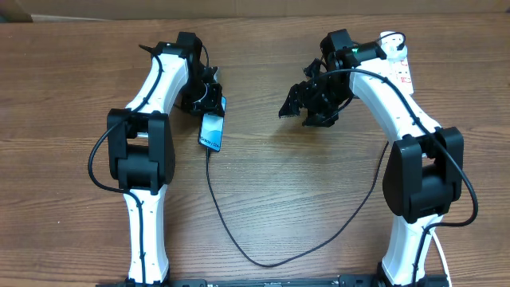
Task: Plug charger to phone and switch on socket
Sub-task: 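Lower the phone with the left gripper and lay it flat on the table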
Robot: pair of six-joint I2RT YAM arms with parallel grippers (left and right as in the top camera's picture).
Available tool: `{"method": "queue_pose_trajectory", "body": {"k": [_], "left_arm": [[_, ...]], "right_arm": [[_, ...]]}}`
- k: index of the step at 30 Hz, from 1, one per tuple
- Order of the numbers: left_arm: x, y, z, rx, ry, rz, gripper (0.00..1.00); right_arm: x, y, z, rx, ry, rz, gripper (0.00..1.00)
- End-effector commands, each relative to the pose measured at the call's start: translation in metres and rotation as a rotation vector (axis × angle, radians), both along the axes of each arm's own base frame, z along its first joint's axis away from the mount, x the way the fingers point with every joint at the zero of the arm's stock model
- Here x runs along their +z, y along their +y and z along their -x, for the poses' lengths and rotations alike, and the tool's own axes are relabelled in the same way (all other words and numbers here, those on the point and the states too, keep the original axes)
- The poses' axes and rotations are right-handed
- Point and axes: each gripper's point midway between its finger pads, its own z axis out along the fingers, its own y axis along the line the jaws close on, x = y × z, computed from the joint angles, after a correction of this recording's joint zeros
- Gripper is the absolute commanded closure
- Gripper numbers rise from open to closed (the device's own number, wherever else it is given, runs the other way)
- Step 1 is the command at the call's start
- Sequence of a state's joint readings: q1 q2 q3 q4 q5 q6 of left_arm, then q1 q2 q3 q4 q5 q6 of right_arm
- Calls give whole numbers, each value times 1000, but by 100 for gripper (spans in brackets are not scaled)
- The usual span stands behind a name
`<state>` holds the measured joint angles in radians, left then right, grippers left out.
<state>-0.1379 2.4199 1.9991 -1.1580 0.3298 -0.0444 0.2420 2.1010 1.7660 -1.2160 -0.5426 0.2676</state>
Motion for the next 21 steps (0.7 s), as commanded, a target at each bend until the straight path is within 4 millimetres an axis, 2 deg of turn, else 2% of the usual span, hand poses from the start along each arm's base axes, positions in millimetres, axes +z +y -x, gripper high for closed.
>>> {"method": "queue_pose_trajectory", "body": {"k": [1,11,15,21], "left_arm": [[8,4,-3,-25,-30,-42,77],[7,10,-1,-26,-23,-78,76],[7,11,0,-25,-17,-81,71],[7,11,1,-26,-12,-82,68]], "right_arm": [[17,0,-1,7,-48,-7,30],[17,-1,0,10,-44,-6,30],[17,-1,0,12,-46,-7,30],[17,-1,1,12,-45,-6,30]]}}
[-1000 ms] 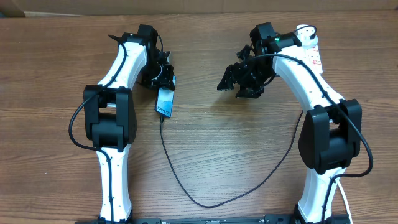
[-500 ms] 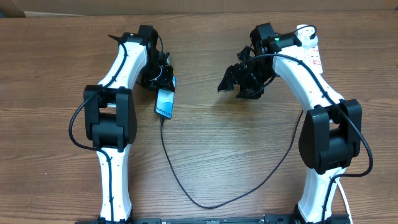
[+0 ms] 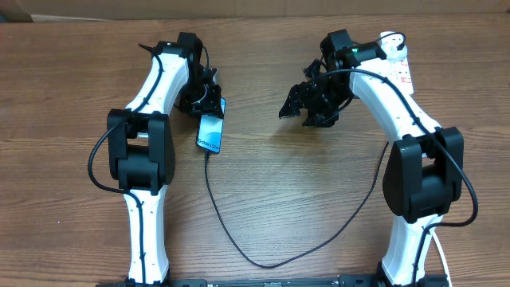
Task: Plug charger to phone and switch on socket
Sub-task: 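Lower the phone with the left gripper and lay it flat on the table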
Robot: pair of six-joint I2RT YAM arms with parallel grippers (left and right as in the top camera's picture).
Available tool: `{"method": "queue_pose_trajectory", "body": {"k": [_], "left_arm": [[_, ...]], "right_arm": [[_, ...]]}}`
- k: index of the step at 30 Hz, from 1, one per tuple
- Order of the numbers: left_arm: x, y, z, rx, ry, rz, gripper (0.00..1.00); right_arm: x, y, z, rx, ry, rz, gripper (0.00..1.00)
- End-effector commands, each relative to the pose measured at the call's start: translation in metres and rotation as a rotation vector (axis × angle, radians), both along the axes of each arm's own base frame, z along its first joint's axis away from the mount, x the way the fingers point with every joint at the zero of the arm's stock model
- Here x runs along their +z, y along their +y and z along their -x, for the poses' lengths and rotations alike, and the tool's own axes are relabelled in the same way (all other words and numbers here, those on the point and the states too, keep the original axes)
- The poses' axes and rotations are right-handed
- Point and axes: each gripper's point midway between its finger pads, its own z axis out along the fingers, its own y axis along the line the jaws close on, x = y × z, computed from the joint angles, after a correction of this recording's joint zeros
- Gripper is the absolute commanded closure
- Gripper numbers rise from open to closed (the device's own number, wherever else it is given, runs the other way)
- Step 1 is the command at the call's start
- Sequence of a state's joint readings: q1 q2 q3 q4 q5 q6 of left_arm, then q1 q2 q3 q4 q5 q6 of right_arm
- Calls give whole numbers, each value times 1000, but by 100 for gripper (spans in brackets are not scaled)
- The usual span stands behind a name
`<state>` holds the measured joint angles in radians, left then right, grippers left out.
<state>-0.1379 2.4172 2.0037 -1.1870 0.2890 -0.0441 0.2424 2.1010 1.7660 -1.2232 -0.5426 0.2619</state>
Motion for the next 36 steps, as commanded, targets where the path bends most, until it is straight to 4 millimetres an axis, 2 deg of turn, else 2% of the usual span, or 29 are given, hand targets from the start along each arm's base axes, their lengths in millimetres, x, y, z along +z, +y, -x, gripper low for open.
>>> {"method": "queue_pose_trajectory", "body": {"k": [1,8,14,23,36], "left_arm": [[6,4,-3,-25,-27,-38,68],[6,6,-3,-26,-26,-53,66],[5,11,-3,-26,-28,-84,60],[4,15,-3,-23,-29,-103,60],[7,12,-3,-8,-25,-89,47]], "right_arm": [[17,-1,-1,7,-48,-7,30],[17,-1,0,7,-46,-7,30],[17,-1,0,7,-46,-7,30],[17,-1,0,7,-46,-7,30],[17,-1,-1,7,-47,-7,30]]}}
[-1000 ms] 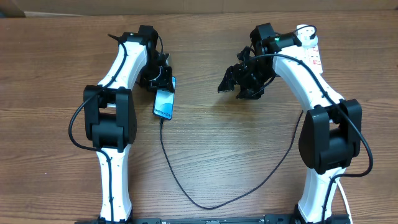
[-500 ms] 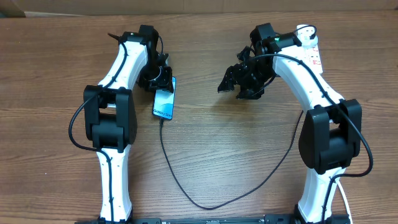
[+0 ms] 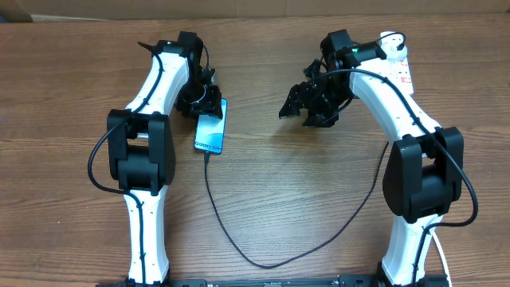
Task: Plug charger to phone and switch on socket
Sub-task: 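Lower the phone with the left gripper and lay it flat on the table, then open the left gripper and raise it away from the phone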
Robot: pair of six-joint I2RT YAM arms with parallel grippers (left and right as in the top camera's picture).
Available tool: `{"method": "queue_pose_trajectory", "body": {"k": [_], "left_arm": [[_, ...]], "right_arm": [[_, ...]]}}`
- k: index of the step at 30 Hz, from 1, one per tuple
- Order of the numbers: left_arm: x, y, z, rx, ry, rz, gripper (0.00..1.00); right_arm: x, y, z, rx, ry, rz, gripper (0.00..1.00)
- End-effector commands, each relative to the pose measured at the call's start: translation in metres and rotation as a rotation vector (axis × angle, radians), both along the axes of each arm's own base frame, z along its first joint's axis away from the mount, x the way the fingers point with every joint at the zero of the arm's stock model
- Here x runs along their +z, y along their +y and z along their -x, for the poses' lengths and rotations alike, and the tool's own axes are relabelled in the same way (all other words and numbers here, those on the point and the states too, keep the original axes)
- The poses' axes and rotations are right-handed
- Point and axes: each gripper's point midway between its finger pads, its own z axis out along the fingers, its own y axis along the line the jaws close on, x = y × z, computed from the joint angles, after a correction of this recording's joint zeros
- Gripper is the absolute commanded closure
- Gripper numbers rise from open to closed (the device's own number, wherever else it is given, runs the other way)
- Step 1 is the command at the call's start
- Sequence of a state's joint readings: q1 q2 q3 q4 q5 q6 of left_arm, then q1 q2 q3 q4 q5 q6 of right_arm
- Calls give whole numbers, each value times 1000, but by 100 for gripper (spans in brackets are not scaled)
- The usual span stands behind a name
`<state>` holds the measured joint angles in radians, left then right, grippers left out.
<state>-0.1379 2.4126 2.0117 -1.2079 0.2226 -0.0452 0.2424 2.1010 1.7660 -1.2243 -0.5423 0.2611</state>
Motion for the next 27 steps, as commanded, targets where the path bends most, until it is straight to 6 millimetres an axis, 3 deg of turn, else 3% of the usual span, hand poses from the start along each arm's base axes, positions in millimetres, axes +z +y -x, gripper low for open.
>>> {"method": "queue_pose_trajectory", "body": {"k": [1,17,22,27], "left_arm": [[6,-1,-4,-8,-24,-14,46],[13,0,-8,-2,-32,-8,48],[56,9,-23,24,-81,-2,46],[128,18,-41,50,-205,11,38]], "right_arm": [[17,-1,-1,7,-48,-7,30],[16,-1,-1,6,-49,-1,30],[17,-1,-4,6,-61,-5,32],[42,-4,-18,-10,-120,-17,41]]}}
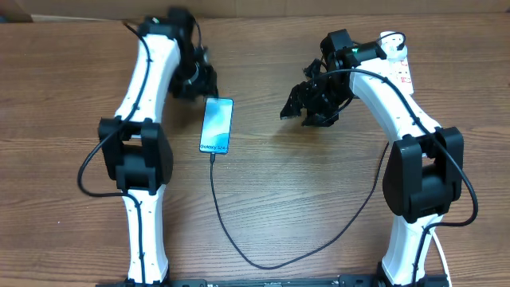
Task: Plug charger to phone and switch on socket
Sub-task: 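Open the left gripper and raise it away from the phone, then move the right gripper over the white power strip's switch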
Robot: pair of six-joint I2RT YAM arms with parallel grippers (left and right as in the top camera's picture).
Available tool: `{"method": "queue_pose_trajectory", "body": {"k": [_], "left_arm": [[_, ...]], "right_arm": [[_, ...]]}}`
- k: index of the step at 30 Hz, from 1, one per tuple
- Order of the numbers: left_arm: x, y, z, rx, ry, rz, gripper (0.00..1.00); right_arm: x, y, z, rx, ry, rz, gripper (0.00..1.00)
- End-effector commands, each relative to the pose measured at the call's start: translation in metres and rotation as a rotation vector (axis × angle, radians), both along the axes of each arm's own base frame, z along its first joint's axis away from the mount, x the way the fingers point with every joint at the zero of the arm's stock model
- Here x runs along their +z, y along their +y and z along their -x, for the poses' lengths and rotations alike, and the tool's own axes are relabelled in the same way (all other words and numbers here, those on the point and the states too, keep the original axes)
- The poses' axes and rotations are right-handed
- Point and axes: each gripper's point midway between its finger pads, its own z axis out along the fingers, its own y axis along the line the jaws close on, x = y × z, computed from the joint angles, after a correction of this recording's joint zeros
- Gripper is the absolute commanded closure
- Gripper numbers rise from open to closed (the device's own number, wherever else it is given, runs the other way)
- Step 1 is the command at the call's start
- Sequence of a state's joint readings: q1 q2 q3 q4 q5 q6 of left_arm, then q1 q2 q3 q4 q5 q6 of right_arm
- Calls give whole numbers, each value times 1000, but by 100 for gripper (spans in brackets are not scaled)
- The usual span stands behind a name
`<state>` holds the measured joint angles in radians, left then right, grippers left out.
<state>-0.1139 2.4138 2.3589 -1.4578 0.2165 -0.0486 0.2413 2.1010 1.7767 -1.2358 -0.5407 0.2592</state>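
Observation:
The phone (217, 126) lies flat on the wooden table, screen up. The black charger cable (239, 247) is plugged into its near end. From there the cable loops toward the front edge and back up to the white socket strip (401, 70) at the far right. My left gripper (196, 81) hovers just beyond the phone's far-left corner. It is clear of the phone, blurred, and its fingers look parted and empty. My right gripper (293, 107) hangs open and empty left of the socket strip, well right of the phone.
Both arms' white links reach in from the front edge on either side. A cardboard wall (263, 6) runs along the far edge of the table. The cable loop lies across the middle front of the table.
My left gripper has let go of the phone's far end and moved up and away. The phone now lies flat and a little further right. The right arm is unchanged.
At first my left gripper held the far end of the tilted phone, with the cable plugged in. The phone then showed more of its face at each moment. Now it lies flat and free of the gripper. The right gripper stayed open beside the socket strip throughout.

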Motion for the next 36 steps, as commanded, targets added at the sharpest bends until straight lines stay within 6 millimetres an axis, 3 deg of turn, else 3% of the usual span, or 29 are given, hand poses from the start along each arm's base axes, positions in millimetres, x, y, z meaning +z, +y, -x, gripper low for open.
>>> {"method": "queue_pose_trajectory", "body": {"k": [1,5,8,12,15,16,21,26,31,36], "left_arm": [[57,9,-18,25,-138,8,36],[107,10,-19,27,-244,19,34],[138,10,-18,27,-321,28,23],[165,10,-18,27,-404,36,11],[171,10,-19,27,-423,38,0],[171,10,-19,27,-423,38,0],[170,11,-19,28,-421,33,0],[170,11,-19,28,-421,34,0],[170,11,-19,28,-421,34,0],[170,11,-19,28,-421,33,0]], "right_arm": [[48,-6,-23,-18,-142,-19,43],[87,-27,-42,-66,-239,33,51],[111,-60,-54,-150,-289,138,51],[135,-114,-64,-311,-319,259,55],[144,-153,-69,-396,-337,303,56],[144,-168,-71,-428,-337,322,54],[138,-246,-75,-560,-353,508,25],[131,-292,-85,-614,-380,613,18],[112,-311,-103,-645,-388,621,16],[78,-331,-123,-645,-379,682,15]]}}
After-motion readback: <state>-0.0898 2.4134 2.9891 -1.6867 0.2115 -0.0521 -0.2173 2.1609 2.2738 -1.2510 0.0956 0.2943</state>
